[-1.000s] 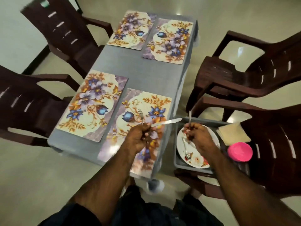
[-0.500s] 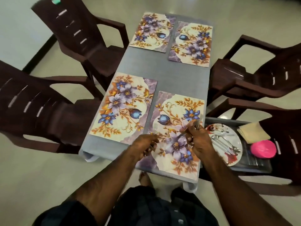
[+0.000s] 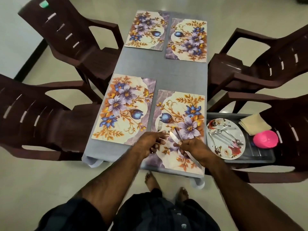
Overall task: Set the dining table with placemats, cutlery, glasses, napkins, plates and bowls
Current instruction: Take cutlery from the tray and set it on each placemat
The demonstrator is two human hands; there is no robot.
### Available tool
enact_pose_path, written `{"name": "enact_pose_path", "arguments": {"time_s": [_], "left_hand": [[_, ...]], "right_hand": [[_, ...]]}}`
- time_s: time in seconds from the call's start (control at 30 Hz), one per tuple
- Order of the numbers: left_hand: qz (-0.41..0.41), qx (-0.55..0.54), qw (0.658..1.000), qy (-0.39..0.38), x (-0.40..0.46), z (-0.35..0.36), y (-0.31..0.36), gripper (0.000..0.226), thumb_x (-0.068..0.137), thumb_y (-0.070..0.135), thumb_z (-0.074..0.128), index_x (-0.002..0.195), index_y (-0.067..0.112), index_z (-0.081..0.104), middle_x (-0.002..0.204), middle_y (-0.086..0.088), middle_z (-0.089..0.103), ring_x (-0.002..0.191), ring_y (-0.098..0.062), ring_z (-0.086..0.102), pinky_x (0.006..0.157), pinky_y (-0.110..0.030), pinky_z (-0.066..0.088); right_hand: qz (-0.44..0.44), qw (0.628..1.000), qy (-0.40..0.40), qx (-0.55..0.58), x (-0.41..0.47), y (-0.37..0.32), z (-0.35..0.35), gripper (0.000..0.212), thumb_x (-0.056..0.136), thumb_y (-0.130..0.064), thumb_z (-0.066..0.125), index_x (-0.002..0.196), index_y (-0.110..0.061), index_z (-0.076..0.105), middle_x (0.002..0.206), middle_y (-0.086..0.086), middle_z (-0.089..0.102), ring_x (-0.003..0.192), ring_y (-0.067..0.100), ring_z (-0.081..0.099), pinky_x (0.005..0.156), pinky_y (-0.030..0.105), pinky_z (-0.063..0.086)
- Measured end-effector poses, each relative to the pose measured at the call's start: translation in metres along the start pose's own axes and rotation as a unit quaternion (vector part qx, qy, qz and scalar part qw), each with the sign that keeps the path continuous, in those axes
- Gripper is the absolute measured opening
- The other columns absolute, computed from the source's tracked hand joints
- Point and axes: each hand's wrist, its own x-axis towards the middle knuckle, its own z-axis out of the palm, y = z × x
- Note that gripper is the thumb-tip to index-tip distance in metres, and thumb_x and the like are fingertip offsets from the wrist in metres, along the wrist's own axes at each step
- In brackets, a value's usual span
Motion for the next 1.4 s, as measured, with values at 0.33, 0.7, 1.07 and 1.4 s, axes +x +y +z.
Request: {"name": "enact_pose_path", "arguments": {"time_s": [0.33,0.7,1.07,1.4], "left_hand": [[-0.037,0.103,0.994,-0.033,-0.027,0.045,0.003,0.020,0.096,0.022,0.071,0.097,0.002,0.072,0.086,-0.016,0.076,0.047,-0.009,0.038,0.040,-0.017,0.022],[0.112,0.252,0.960,0.043,-0.050,0.019,-0.043,0.007,0.095,0.003,0.073,0.097,0.007,0.079,0.082,-0.008,0.078,0.057,-0.010,0.057,0.051,-0.022,0.047],[0.218,0.485,0.844,0.073,0.004,-0.007,-0.095,0.006,0.092,0.013,0.070,0.090,0.019,0.071,0.094,-0.005,0.070,0.086,-0.025,0.065,0.075,-0.029,0.048],[0.282,0.474,0.830,0.081,0.019,-0.020,-0.102,0.004,0.091,0.017,0.068,0.093,0.017,0.071,0.088,0.001,0.069,0.075,-0.015,0.065,0.066,-0.024,0.049]], "right_hand": [[-0.195,0.955,0.021,-0.222,-0.039,0.029,-0.027,0.013,0.097,-0.023,0.074,0.102,-0.015,0.082,0.093,0.008,0.078,0.084,0.026,0.069,0.075,0.039,0.055],[-0.134,0.978,0.040,-0.157,-0.051,0.081,-0.048,0.019,0.082,-0.022,0.089,0.100,-0.017,0.083,0.095,0.004,0.080,0.092,0.021,0.075,0.088,0.049,0.060],[-0.088,0.922,0.119,-0.357,-0.011,0.112,-0.013,0.015,0.079,-0.026,0.087,0.092,-0.020,0.084,0.100,0.006,0.076,0.093,0.027,0.070,0.078,0.025,0.050],[-0.039,0.926,0.148,-0.346,-0.011,0.103,-0.009,0.021,0.074,-0.022,0.092,0.074,-0.024,0.070,0.088,-0.004,0.061,0.079,0.019,0.063,0.072,0.024,0.042]]}}
